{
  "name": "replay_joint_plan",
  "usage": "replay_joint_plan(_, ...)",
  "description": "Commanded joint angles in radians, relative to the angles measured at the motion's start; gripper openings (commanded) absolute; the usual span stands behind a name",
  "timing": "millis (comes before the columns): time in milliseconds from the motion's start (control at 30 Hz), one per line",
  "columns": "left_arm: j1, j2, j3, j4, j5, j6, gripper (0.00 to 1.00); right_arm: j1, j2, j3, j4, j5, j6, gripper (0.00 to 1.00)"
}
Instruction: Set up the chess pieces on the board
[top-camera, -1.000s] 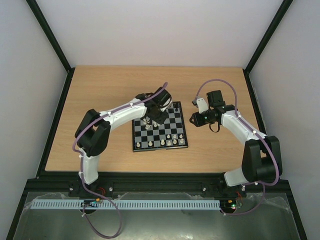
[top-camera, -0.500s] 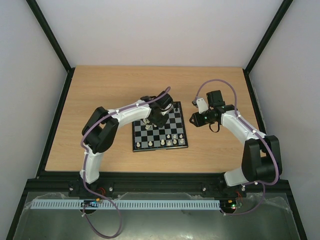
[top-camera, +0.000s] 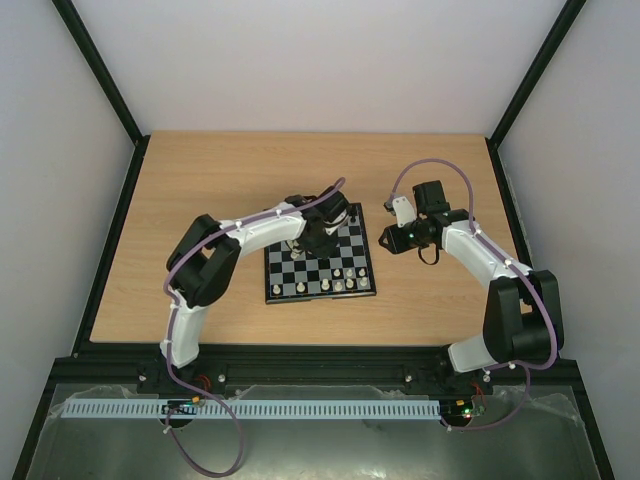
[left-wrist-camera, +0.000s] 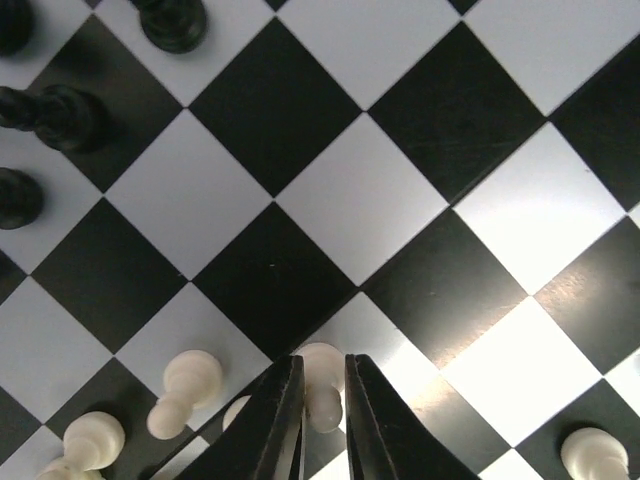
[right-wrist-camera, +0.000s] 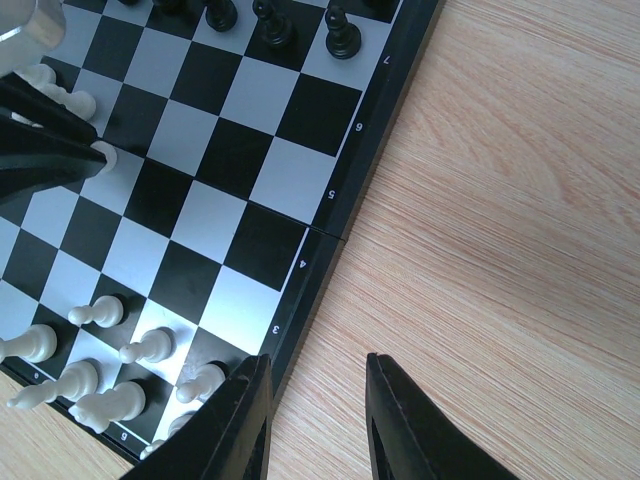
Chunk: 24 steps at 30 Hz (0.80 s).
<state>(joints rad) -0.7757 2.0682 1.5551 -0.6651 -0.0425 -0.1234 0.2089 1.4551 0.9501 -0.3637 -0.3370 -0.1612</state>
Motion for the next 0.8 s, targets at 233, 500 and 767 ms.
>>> replay_joint_plan(233, -0.025, -0.098, -0.038, -0.024, 0.100, 0.014, 0.09, -0.003, 0.008, -0.006, -0.038, -0.022, -0.014, 0.28)
replay_joint_plan(500, -0.034, -0.138, -0.084, -0.068, 0.173, 0.059, 0.09, -0.003, 0.011, -0.004, -0.041, -0.025, -0.014, 0.29)
replay_joint_plan(767, -0.057, -0.127, -0.103, -0.084, 0.215, 0.071, 0.09, -0.003, 0.013, -0.005, -0.040, -0.025, -0.014, 0.28)
